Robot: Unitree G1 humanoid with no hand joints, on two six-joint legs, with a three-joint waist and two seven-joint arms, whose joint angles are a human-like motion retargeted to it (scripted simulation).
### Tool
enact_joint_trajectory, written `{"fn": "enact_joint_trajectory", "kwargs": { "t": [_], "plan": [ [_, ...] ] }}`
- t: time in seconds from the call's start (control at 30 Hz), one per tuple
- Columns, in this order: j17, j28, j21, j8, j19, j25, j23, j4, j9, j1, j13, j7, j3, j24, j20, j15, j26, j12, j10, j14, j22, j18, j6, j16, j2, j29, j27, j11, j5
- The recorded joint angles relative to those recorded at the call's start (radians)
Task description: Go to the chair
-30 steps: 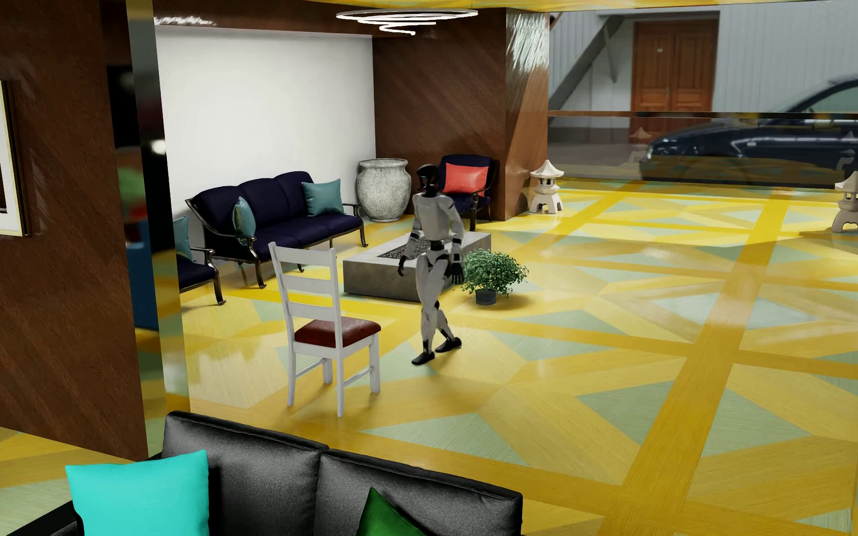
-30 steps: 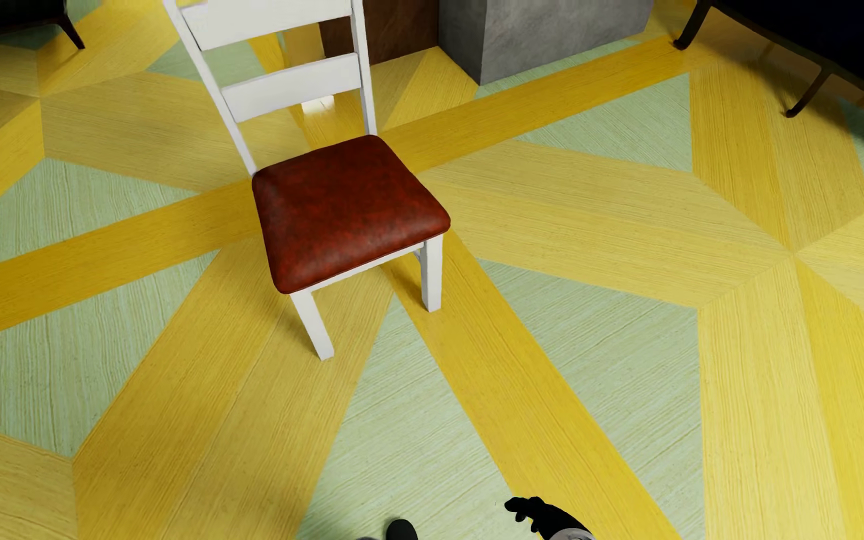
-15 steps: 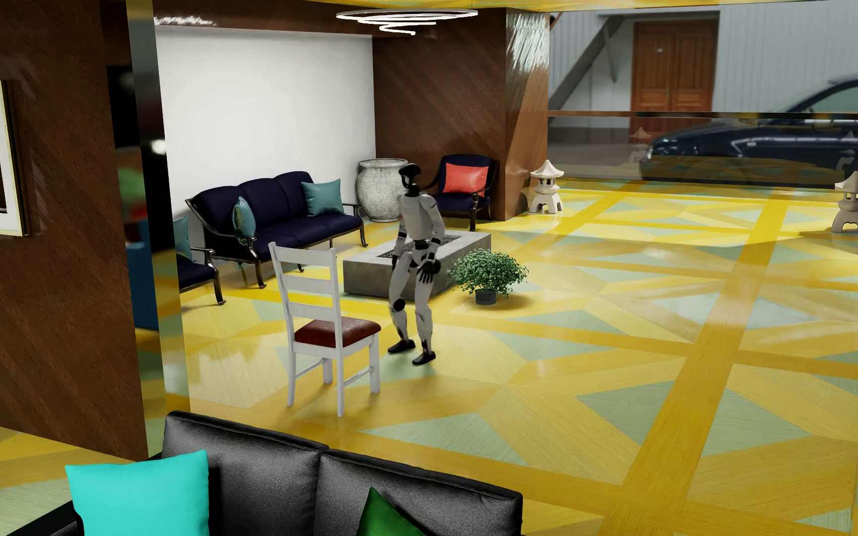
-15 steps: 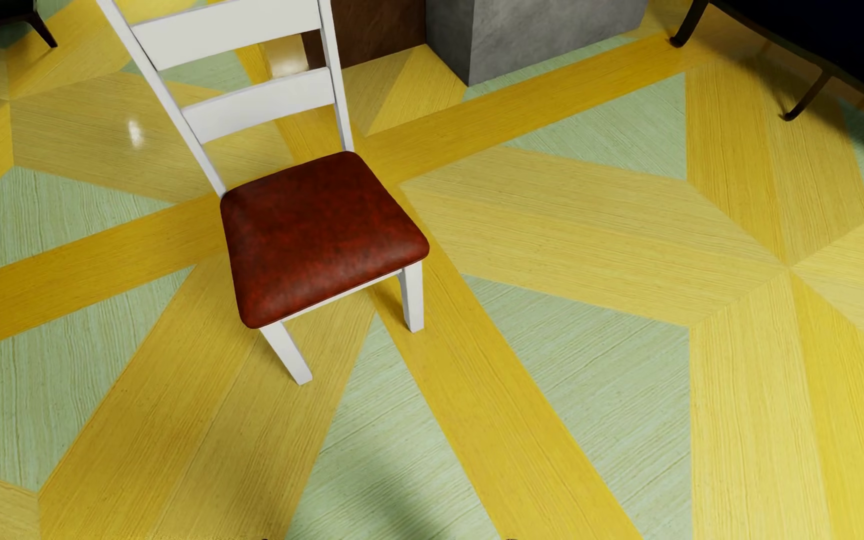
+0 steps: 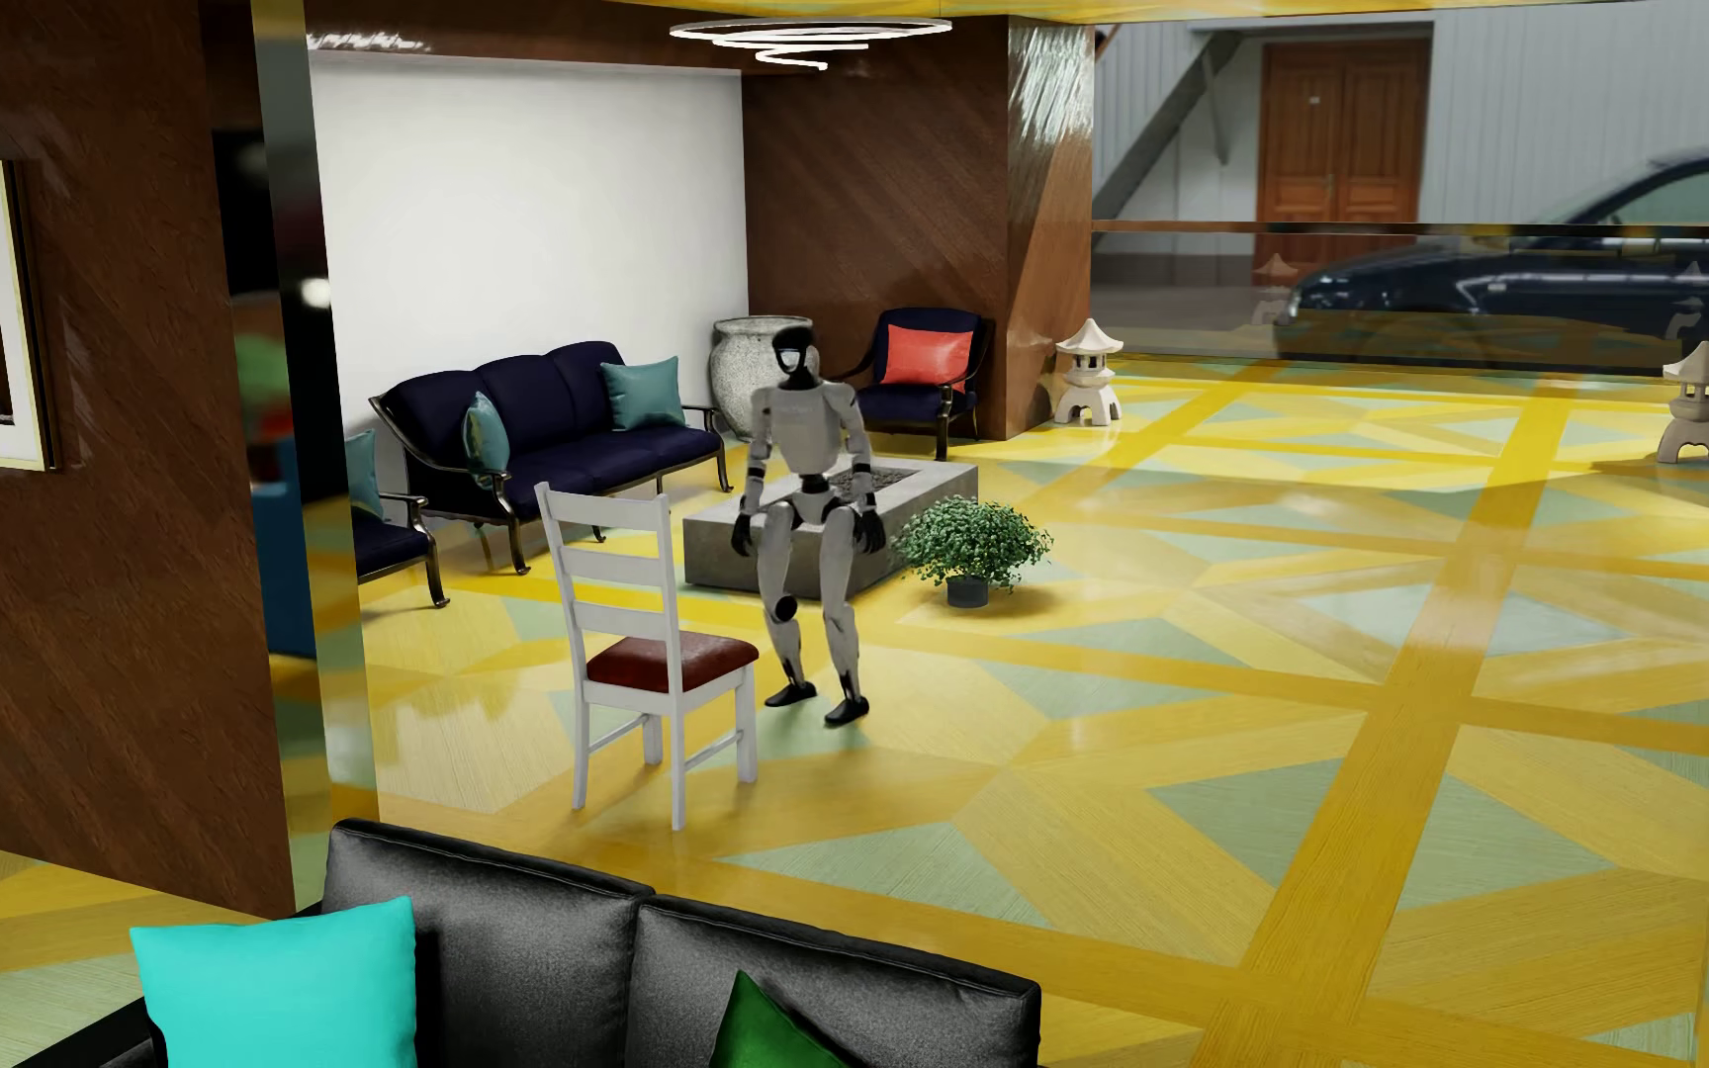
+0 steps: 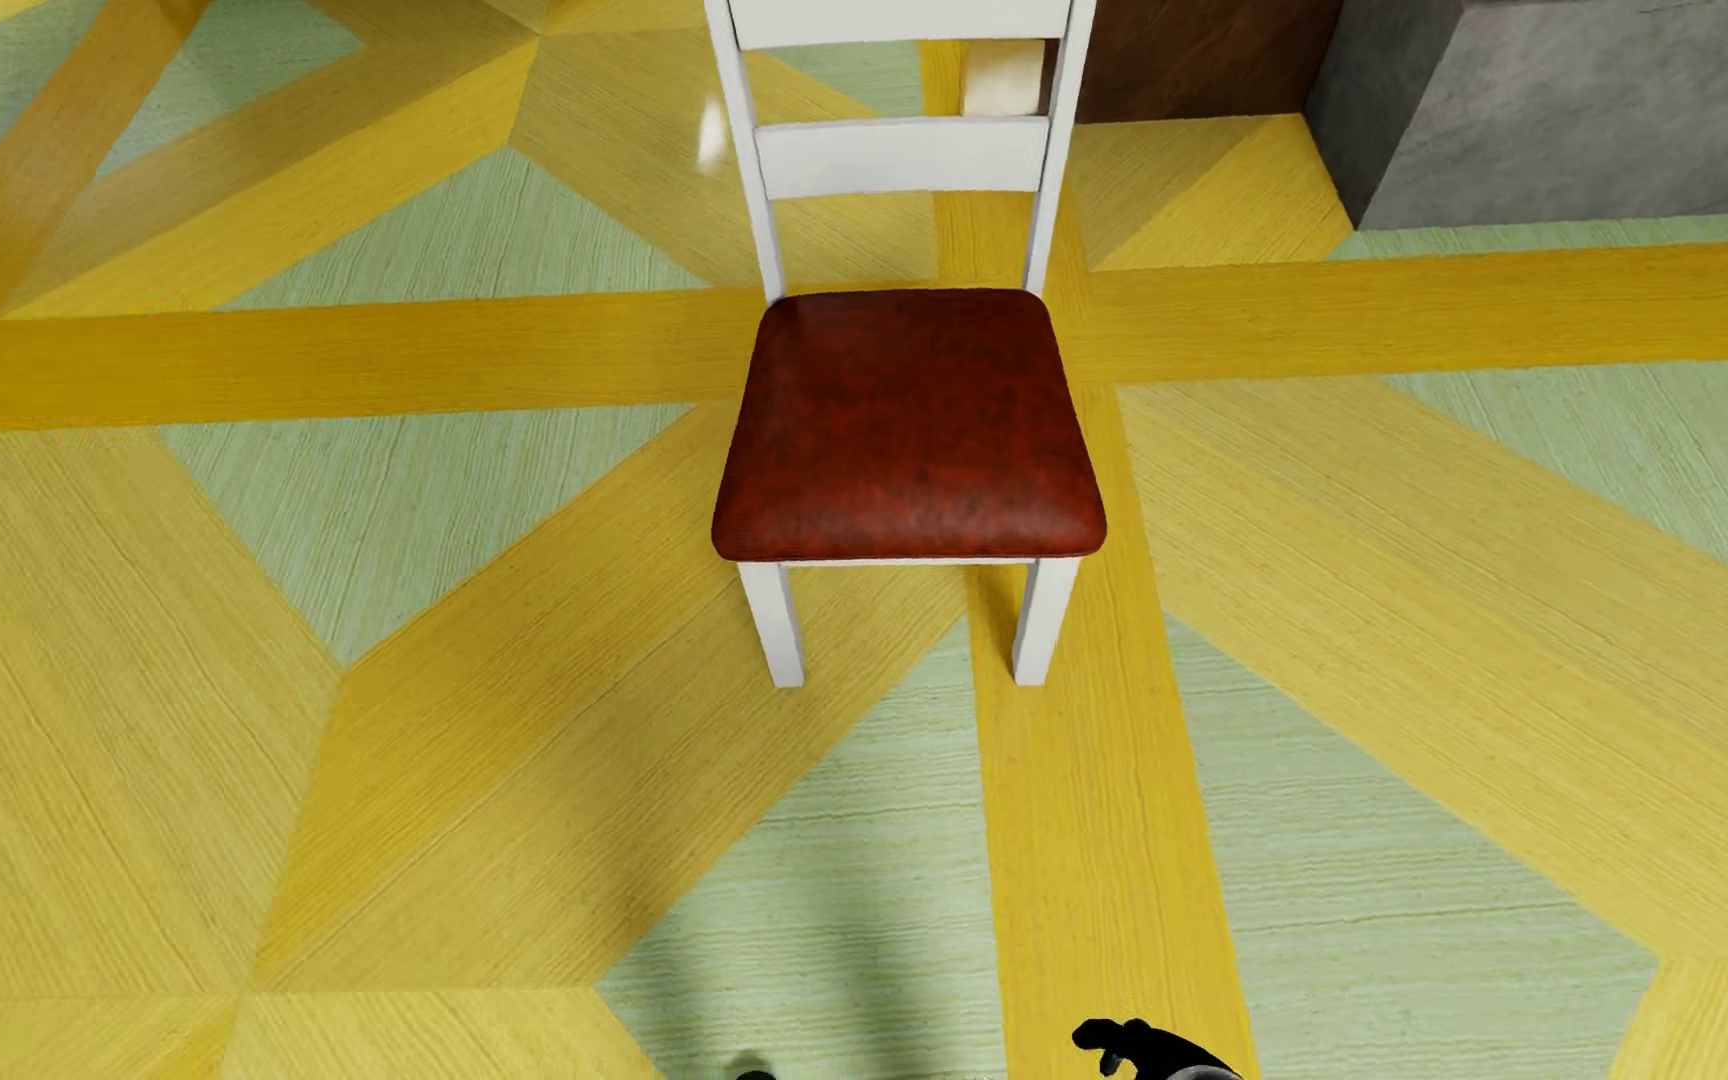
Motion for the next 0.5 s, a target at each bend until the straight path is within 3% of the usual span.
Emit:
{"fn": "enact_joint_trajectory", "kwargs": {
  "t": [0.07,0.13,0.2,0.37,0.47,0.5],
  "plan": [
    [-0.036,-0.005,0.045,-0.056,-0.005,-0.006,0.035,0.019,-0.001,-0.028,-0.048,0.056,-0.002,0.016,0.009,-0.006,-0.007,0.007,0.002,0.002,0.001,-0.055,0.008,-0.002,-0.001,0.020,0.002,0.009,-0.022],
    [-0.064,-0.020,0.093,-0.100,-0.008,-0.012,0.067,0.078,-0.003,-0.044,-0.095,0.170,-0.008,0.038,0.012,-0.008,-0.009,0.011,0.041,0.006,0.017,-0.022,0.012,0.010,0.005,0.032,0.004,0.012,-0.036],
    [-0.073,-0.027,0.117,-0.123,-0.009,-0.010,0.073,0.139,-0.003,-0.052,-0.129,0.217,-0.011,0.047,0.020,-0.011,-0.009,0.016,0.117,-0.011,0.033,-0.003,0.013,0.028,0.006,0.019,0.008,0.023,-0.041],
    [-0.046,-0.048,0.107,-0.117,0.002,0.042,0.014,0.210,-0.006,0.003,-0.142,0.123,-0.023,0.073,0.026,-0.008,0.004,0.029,0.164,-0.058,0.042,0.001,0.009,0.055,0.008,-0.051,-0.026,0.037,-0.043],
    [-0.035,-0.066,0.121,-0.104,0.020,0.048,-0.032,0.223,-0.011,0.074,-0.109,0.111,-0.035,0.081,0.006,0.004,-0.008,0.019,0.084,-0.013,0.032,0.003,0.009,0.051,0.013,-0.059,-0.052,0.031,-0.050],
    [-0.030,-0.070,0.120,-0.103,0.028,0.053,-0.042,0.228,-0.014,0.096,-0.091,0.126,-0.040,0.087,-0.003,0.010,-0.013,0.011,0.045,0.016,0.027,-0.042,0.011,0.050,0.017,-0.062,-0.054,0.026,-0.054]
  ]
}}
